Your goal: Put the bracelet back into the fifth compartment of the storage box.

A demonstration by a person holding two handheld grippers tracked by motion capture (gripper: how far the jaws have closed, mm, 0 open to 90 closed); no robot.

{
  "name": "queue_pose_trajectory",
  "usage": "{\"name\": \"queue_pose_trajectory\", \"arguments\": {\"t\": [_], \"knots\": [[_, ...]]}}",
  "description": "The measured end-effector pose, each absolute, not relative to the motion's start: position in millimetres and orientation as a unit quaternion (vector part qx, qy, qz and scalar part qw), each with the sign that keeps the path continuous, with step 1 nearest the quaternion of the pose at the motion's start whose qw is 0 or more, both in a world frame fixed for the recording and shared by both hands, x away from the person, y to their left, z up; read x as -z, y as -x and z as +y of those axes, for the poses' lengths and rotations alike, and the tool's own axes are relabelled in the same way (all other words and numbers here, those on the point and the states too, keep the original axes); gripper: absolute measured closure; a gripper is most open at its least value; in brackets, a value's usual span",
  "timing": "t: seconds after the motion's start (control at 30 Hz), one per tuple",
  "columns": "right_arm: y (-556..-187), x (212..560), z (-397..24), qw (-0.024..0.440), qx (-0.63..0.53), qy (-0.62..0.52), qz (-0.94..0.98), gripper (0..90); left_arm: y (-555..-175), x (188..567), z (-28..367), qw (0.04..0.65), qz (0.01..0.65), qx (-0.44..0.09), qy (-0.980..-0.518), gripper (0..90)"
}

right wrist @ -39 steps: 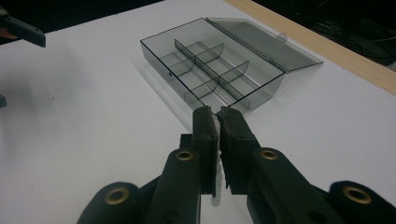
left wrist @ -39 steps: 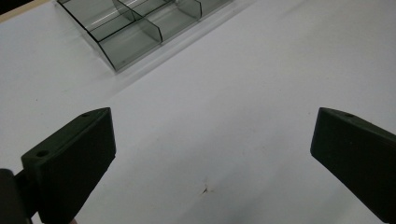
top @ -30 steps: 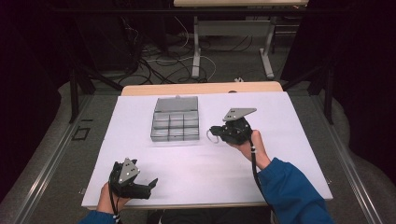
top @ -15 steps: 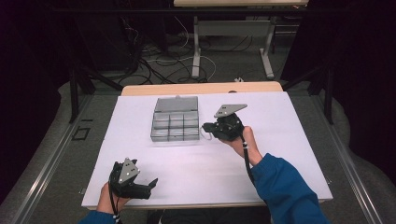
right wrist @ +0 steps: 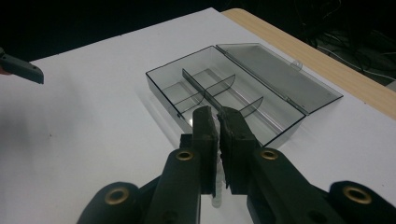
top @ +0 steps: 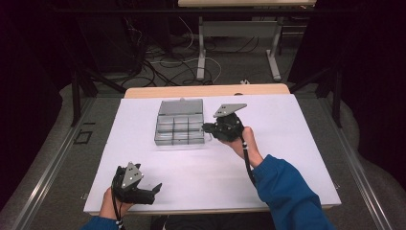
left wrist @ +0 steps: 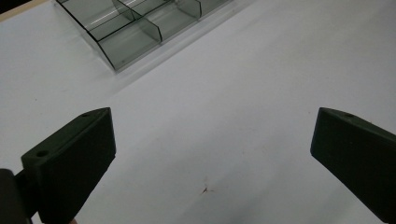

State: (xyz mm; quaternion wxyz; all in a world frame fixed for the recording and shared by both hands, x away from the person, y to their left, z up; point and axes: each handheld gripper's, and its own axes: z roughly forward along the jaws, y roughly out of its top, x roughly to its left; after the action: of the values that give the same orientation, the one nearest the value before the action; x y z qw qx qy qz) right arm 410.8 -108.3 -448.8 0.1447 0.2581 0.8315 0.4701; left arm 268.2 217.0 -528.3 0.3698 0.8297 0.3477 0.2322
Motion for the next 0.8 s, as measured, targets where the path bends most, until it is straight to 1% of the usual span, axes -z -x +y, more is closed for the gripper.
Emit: {"name": "queue_pose_trajectory", "arguments": {"t": [0.63,0.8], "knots": [[-423.2,447.0,-85.9,0.154,-0.476,-0.264,0.825,85.6,-268.2,528.8,216.7,0.371,0.350,-0.230,-0.829,0.1],[-425.4,445.7,-81.6,0.149,-0.474,-0.265,0.827,85.6,-268.2,528.5,216.9,0.370,0.347,-0.231,-0.830,0.1]]}}
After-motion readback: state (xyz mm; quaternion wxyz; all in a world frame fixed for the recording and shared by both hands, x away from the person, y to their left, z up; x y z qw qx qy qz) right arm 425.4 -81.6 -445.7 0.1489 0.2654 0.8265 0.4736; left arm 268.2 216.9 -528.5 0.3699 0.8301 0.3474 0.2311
